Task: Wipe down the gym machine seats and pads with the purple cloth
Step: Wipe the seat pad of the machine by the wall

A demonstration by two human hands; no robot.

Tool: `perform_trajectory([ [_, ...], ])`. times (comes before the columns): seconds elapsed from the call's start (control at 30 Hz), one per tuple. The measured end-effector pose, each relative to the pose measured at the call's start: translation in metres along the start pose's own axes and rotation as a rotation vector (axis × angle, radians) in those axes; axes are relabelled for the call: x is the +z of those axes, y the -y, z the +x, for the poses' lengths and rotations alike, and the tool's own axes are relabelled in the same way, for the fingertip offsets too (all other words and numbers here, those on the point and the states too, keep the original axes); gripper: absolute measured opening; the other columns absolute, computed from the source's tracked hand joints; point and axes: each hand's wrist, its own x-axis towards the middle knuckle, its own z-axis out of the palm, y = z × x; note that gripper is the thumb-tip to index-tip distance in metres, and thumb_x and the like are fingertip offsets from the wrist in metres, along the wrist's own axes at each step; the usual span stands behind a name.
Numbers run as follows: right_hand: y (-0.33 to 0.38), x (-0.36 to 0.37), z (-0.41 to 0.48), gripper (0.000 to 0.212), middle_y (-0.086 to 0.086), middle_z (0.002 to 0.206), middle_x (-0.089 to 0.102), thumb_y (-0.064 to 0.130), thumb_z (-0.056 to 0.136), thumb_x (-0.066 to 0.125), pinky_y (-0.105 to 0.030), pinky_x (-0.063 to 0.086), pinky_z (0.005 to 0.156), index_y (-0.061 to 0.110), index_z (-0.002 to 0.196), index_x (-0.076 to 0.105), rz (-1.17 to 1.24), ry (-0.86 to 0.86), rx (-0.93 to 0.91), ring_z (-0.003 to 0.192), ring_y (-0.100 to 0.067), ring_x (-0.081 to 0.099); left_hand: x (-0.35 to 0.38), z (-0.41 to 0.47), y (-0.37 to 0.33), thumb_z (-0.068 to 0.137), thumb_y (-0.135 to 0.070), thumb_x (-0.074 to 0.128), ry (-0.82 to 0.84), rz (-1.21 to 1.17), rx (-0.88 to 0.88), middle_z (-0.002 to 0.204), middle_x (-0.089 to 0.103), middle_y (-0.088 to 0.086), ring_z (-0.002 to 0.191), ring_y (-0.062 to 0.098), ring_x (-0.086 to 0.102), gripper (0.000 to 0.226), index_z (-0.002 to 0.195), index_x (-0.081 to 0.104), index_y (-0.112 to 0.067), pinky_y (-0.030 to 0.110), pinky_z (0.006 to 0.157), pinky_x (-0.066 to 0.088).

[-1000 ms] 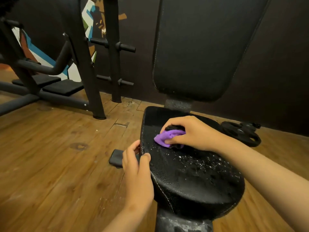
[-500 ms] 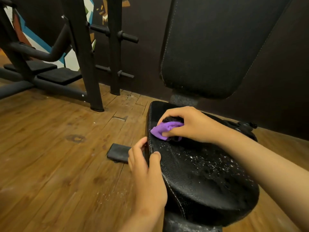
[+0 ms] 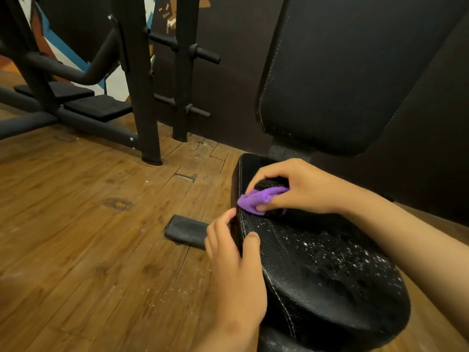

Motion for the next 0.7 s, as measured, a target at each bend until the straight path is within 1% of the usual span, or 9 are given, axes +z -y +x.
perform_trajectory([
  [0.07,-0.008,-0.006,0.006,0.026,0.005,0.102,0.070,0.013,0.081,0.074,-0.017,0.051,0.083,0.016,0.106,0.070,0.073,0.011,0.016,0.094,-0.004,0.065,-0.001,0.001,0.001,0.089,-0.025,0.047,0.010,0.007,-0.004,0.119,0.039,-0.030,0.108,-0.025,0.029,0.035,0.122,0.045,-0.037,0.006,0.081,0.032],
  [0.13,-0.025,-0.011,0.023,0.027,0.002,0.102,0.070,0.012,0.080,0.075,-0.020,0.052,0.082,0.013,0.107,0.070,0.079,-0.077,0.047,0.094,-0.006,0.065,-0.002,0.001,0.001,0.091,-0.024,0.048,0.016,0.006,-0.011,0.118,0.039,-0.031,0.108,-0.024,0.030,0.034,0.121,0.045,-0.039,0.010,0.080,0.033],
  [0.23,-0.056,-0.016,0.058,0.027,0.004,0.102,0.067,0.016,0.081,0.074,-0.025,0.054,0.075,0.018,0.108,0.069,0.014,-0.224,0.126,0.092,-0.010,0.065,-0.002,0.001,0.002,0.093,-0.023,0.049,0.012,0.015,0.000,0.117,0.039,-0.032,0.111,-0.020,0.031,0.033,0.121,0.045,-0.039,0.012,0.081,0.033],
  [0.3,-0.069,-0.018,0.079,0.026,0.003,0.102,0.066,0.016,0.083,0.072,-0.023,0.056,0.069,0.020,0.108,0.068,-0.012,-0.291,0.183,0.090,-0.014,0.067,-0.001,0.002,0.001,0.092,-0.033,0.047,0.005,0.012,0.001,0.118,0.039,-0.031,0.111,-0.019,0.031,0.030,0.120,0.045,-0.041,0.012,0.081,0.033],
  [0.37,-0.077,-0.020,0.094,0.025,0.003,0.101,0.065,0.018,0.084,0.071,-0.019,0.052,0.065,0.021,0.109,0.067,-0.066,-0.348,0.231,0.089,-0.012,0.066,-0.001,0.001,0.001,0.089,-0.038,0.043,0.008,0.003,-0.007,0.118,0.039,-0.030,0.109,-0.021,0.032,0.030,0.119,0.044,-0.042,0.009,0.079,0.033],
  [0.47,-0.086,-0.021,0.101,0.027,0.001,0.103,0.064,0.020,0.084,0.071,-0.018,0.048,0.069,0.020,0.110,0.065,-0.151,-0.395,0.280,0.090,-0.010,0.062,-0.002,0.001,0.003,0.093,-0.029,0.046,0.017,0.005,0.007,0.119,0.040,-0.028,0.110,-0.020,0.032,0.031,0.122,0.045,-0.040,0.009,0.079,0.033],
  [0.57,-0.095,-0.024,0.094,0.030,0.000,0.107,0.062,0.020,0.084,0.071,-0.029,0.052,0.079,0.020,0.113,0.064,-0.197,-0.406,0.378,0.094,-0.013,0.060,-0.003,0.001,0.003,0.089,-0.033,0.044,0.032,0.020,0.011,0.117,0.038,-0.033,0.112,-0.021,0.030,0.034,0.123,0.044,-0.041,0.010,0.081,0.033],
  [0.63,-0.099,-0.027,0.086,0.030,-0.001,0.108,0.061,0.020,0.084,0.071,-0.030,0.051,0.079,0.019,0.113,0.063,-0.220,-0.399,0.422,0.094,-0.014,0.059,-0.003,0.001,0.003,0.091,-0.031,0.045,0.040,0.019,0.012,0.115,0.037,-0.037,0.110,-0.023,0.029,0.033,0.122,0.043,-0.041,0.007,0.080,0.033],
  [0.7,-0.102,-0.028,0.077,0.031,-0.001,0.108,0.061,0.020,0.084,0.071,-0.029,0.048,0.078,0.019,0.114,0.063,-0.241,-0.400,0.435,0.094,-0.013,0.056,-0.003,0.001,0.003,0.092,-0.037,0.043,0.042,0.011,0.023,0.114,0.037,-0.037,0.110,-0.024,0.029,0.030,0.122,0.043,-0.041,0.006,0.080,0.033],
])
